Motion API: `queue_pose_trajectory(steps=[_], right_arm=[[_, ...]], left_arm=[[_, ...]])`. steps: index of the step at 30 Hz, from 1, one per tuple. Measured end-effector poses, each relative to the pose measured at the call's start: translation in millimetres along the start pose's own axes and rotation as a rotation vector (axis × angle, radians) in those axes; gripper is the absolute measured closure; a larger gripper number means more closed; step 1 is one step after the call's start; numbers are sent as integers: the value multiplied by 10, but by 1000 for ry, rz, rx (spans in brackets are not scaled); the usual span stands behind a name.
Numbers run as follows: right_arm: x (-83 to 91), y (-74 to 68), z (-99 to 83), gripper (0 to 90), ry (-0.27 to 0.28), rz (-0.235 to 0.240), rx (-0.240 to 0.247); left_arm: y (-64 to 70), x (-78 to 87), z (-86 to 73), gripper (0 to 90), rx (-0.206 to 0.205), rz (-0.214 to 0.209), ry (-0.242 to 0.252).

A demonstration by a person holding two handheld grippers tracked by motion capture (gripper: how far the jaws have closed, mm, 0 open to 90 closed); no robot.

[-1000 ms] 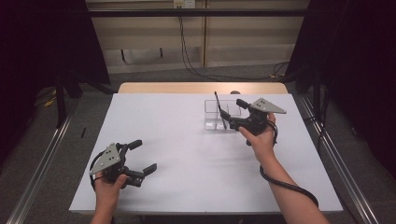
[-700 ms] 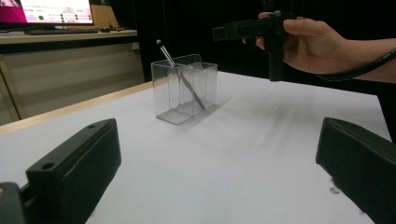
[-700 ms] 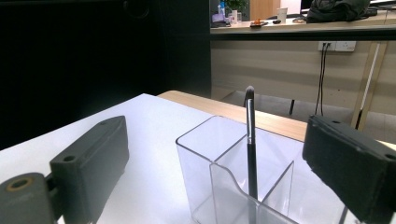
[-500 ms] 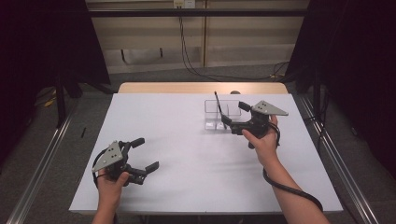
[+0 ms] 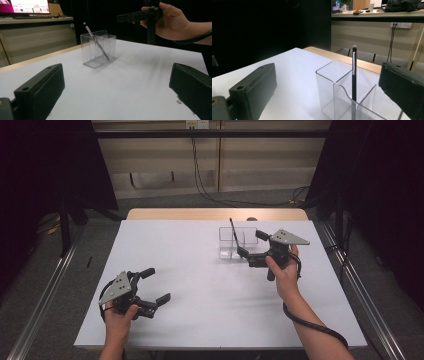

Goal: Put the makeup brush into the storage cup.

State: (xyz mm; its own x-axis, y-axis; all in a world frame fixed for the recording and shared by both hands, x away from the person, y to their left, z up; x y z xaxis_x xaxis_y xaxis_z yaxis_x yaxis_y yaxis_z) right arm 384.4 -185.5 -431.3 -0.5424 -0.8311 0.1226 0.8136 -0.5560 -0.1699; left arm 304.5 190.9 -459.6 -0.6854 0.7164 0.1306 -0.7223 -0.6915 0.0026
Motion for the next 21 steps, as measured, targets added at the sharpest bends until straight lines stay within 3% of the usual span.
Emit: queue_pose_trajectory(steps=[21], right_arm=[[167, -88, -86, 15, -18, 9, 11]], left_arm=[[10, -31, 10, 0, 3, -3, -4]])
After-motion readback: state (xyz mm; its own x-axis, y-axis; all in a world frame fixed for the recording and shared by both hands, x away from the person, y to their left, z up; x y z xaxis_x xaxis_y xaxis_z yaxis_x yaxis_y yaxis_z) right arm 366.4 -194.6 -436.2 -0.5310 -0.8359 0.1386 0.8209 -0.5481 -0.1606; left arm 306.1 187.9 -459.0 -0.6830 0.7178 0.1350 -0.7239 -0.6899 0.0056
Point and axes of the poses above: each handheld gripper's, and its own axes: x roughly backward along the jaws, z roughly out of its top, y roughly to its right, the point moved 4 cm from there along -x, roughly forward along the jaws, and after that the axes turned 15 degrees about z, right-handed, at the moved point
